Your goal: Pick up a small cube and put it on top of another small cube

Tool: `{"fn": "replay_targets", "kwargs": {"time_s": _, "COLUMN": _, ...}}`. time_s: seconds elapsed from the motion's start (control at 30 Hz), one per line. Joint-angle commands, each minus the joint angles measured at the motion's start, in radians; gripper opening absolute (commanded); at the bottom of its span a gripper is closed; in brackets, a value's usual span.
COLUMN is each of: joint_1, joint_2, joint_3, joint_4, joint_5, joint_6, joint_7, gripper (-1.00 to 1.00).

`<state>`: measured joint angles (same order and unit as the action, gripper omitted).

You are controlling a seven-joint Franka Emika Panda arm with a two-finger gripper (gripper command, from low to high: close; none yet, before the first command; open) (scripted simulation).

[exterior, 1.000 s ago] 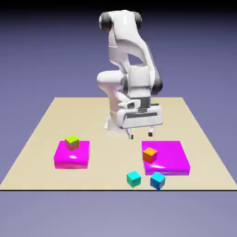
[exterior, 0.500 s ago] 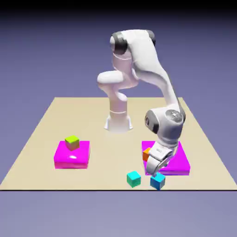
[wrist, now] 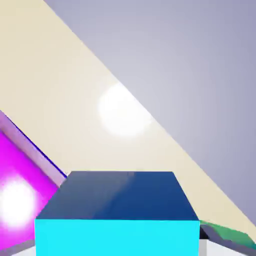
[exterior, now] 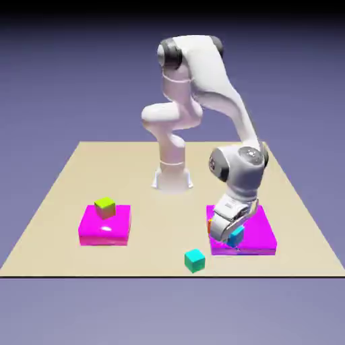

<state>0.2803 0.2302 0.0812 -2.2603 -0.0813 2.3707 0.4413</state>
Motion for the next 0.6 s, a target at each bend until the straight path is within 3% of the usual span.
{"fn": "replay_targets", "kwargs": {"time_s": 0.0, "joint_1": -0.005, "joint_2": -0.036, "joint_3": 0.007, "joint_4": -0.026, "joint_5": 0.003, "joint_6": -0.010, "joint_7": 0.014, "gripper": -1.00}}
{"fn": "replay_targets", "kwargs": {"time_s": 0.23, "joint_1": -0.044, "joint_2": -0.290, "joint_3": 0.058, "joint_4": -0.210, "joint_5": 0.047, "joint_6": -0.084, "joint_7": 0.100, "gripper": -1.00}}
{"fn": "replay_targets", "kwargs": {"time_s": 0.3, "joint_1": -0.044, "joint_2": -0.292, "joint_3": 0.059, "joint_4": -0.211, "joint_5": 0.048, "joint_6": -0.084, "joint_7": 0.100, "gripper": -1.00}}
{"fn": "replay_targets", "kwargs": {"time_s": 0.47, "joint_1": -0.041, "joint_2": -0.148, "joint_3": 0.047, "joint_4": -0.264, "joint_5": 0.007, "joint_6": 0.110, "joint_7": 0.130, "gripper": -1.00}}
{"fn": "replay_targets", "kwargs": {"time_s": 0.5, "joint_1": -0.041, "joint_2": -0.148, "joint_3": 0.047, "joint_4": -0.264, "joint_5": 0.007, "joint_6": 0.110, "joint_7": 0.130, "gripper": 1.00}}
{"fn": "replay_targets", "kwargs": {"time_s": 0.57, "joint_1": -0.042, "joint_2": -0.180, "joint_3": 0.050, "joint_4": -0.253, "joint_5": 0.016, "joint_6": 0.067, "joint_7": 0.123, "gripper": 1.00}}
